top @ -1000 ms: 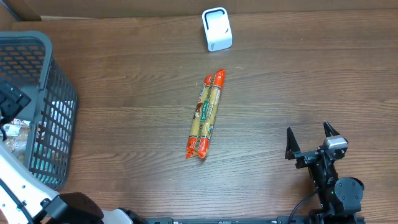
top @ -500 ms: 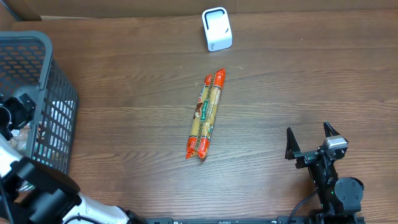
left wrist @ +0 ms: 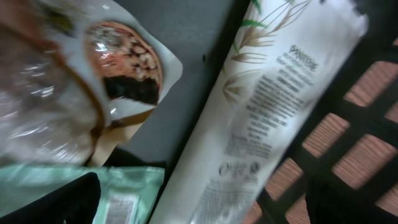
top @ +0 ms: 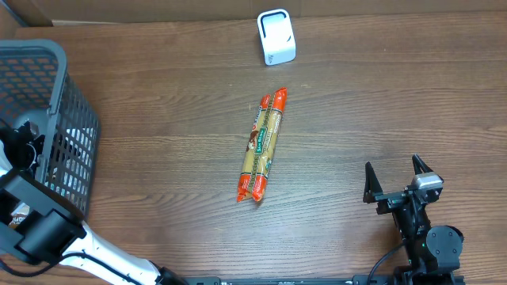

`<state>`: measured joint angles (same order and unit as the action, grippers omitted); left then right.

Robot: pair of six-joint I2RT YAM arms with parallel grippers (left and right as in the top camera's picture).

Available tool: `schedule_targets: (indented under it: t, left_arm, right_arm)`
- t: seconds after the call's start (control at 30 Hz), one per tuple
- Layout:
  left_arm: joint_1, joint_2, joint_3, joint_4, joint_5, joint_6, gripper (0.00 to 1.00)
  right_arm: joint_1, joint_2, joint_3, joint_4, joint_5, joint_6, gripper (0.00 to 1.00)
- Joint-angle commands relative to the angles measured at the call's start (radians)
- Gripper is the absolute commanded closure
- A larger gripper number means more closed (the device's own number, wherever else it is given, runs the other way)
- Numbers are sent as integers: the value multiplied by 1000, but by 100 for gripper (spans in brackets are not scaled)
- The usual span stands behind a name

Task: Scan the item barcode
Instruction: 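Reach the left gripper into the basket and grasp the white Pantene tube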

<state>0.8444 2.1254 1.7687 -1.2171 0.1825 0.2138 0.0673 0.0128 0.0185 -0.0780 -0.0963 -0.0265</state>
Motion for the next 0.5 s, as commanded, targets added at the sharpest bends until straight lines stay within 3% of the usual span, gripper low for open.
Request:
schedule_targets:
  t: [0.0, 0.13, 0.2, 0.3, 0.37, 0.47]
  left_arm:
    - [-4, 50, -13, 1, 37, 38, 4]
    - [-14, 95, -15, 7, 36, 38, 5]
    - [-21, 106, -16, 13, 33, 38, 11]
    - [-28, 111, -17, 23, 24, 37, 22]
    - [-30, 111, -17, 35, 24, 30, 38]
    - [-31, 111, -17, 44, 2, 1, 51]
  right_arm:
    - [6, -10, -11, 5, 9, -4, 0]
    - [6, -10, -11, 5, 9, -4, 0]
    - [6, -10, -11, 5, 9, -4, 0]
    - [6, -10, -11, 5, 9, -4, 0]
    - [6, -10, -11, 5, 9, -4, 0]
    - [6, -10, -11, 5, 9, -4, 0]
